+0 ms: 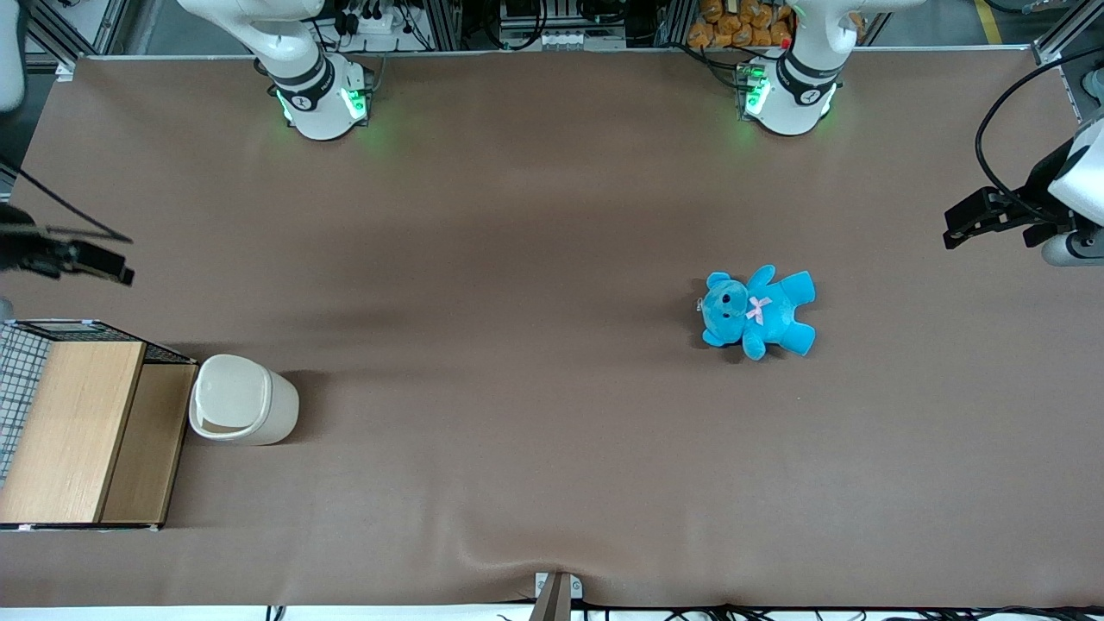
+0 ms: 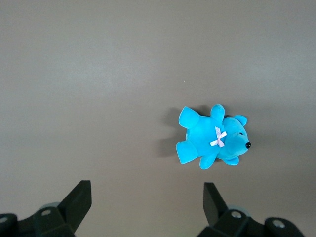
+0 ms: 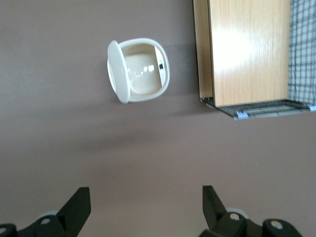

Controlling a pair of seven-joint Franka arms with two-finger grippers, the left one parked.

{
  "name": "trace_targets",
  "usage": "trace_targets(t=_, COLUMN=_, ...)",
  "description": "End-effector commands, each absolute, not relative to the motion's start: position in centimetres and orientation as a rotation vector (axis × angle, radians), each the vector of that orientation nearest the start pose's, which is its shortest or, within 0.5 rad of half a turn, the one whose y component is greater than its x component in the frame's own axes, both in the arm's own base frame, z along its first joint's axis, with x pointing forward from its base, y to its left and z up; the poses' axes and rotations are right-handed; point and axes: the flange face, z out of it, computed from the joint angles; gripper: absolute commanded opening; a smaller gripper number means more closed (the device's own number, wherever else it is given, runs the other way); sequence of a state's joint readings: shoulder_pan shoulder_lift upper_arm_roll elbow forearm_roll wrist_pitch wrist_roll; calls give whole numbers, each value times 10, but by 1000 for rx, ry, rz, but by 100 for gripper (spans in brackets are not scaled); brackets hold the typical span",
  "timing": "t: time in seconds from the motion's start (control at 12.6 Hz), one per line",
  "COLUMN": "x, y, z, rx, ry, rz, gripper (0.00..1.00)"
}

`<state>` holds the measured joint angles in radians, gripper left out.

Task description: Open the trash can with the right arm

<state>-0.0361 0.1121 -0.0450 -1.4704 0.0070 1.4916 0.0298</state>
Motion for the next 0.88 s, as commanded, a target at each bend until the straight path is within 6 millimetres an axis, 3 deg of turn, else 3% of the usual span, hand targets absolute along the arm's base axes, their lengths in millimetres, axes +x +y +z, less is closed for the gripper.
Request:
trace_targets(t=0.0, x=544, y=-43, z=621, rx=-3126, ry=177, rz=168, gripper=100)
trace_targets(t=0.16, x=539, y=-43, z=630, rx=-3130, ry=181, rz=192, gripper=100)
trace_targets(t=0.32, x=530, y=-39, z=658, rx=-3131, ry=258, rz=203, gripper=100)
trace_targets(t=0.48, x=526, y=-38, z=673, rx=-3125, ry=293, rz=193, gripper=100)
trace_targets(t=0.8, x=527, y=-37, z=676, rx=-3122, ry=284, rz=169, gripper=100)
